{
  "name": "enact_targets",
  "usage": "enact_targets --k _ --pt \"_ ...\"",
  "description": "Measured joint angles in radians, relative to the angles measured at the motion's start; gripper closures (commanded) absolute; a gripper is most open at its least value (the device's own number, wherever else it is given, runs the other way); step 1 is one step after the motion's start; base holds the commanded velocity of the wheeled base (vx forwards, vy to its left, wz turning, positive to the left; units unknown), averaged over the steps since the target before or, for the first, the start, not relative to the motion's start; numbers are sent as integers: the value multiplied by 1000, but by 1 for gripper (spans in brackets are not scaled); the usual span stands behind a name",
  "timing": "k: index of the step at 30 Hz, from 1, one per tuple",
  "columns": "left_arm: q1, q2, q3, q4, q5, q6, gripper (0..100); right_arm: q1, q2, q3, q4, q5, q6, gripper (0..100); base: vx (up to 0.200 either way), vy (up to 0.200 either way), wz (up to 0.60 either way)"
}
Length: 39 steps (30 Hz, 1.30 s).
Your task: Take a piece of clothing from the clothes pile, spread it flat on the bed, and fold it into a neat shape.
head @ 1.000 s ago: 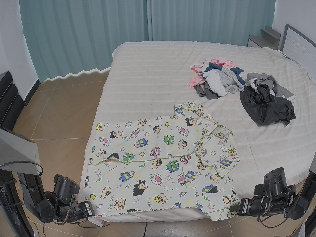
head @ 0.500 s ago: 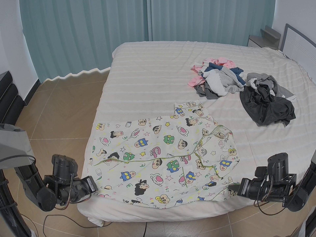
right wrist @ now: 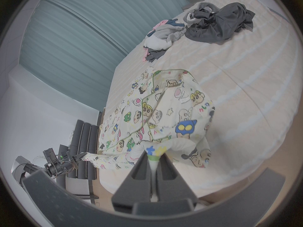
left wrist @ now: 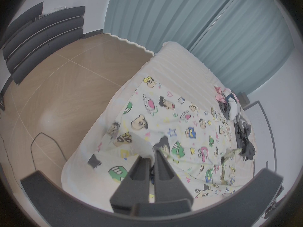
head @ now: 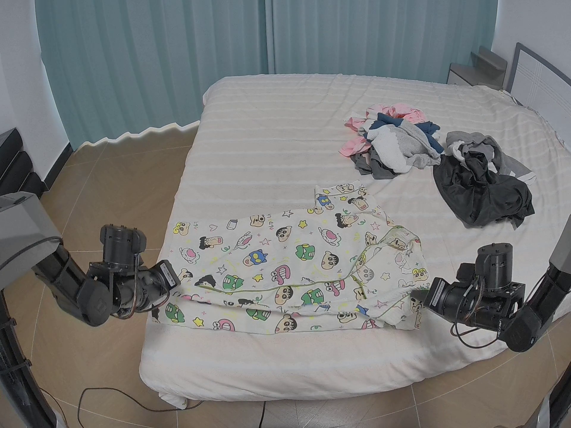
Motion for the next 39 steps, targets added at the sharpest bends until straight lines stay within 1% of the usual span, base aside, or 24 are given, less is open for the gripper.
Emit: enact_targets --k 2,9,18,19,20,27,30,33,36,39 --pt "8 34 -59 10 3 -4 100 -8 25 -37 0 -2 0 100 0 0 0" --pt "31 146 -191 21 5 -7 100 -24 89 -119 -1 -4 -1 100 0 0 0" --pt "69 267 -292 19 6 -12 100 -40 163 -204 -10 11 -1 100 0 0 0" --pt "72 274 -298 18 6 -12 0 -43 170 -210 -10 11 -1 100 0 0 0" --pt "74 281 -305 18 5 -12 0 -45 177 -216 -10 13 -1 0 0 0 0" --pt "77 317 -327 10 5 -12 0 -50 219 -244 -22 13 0 0 0 0 0" --pt "76 326 -334 3 8 -11 0 -58 232 -248 -66 14 1 0 0 0 0" --pt "78 330 -339 -35 44 -16 0 -71 241 -248 -133 14 5 0 0 0 0" --pt "84 324 -336 -107 89 -41 0 -85 241 -243 -178 13 21 0 0 0 0" --pt "99 293 -314 -131 96 -58 0 -97 226 -232 -190 12 33 0 0 0 0"
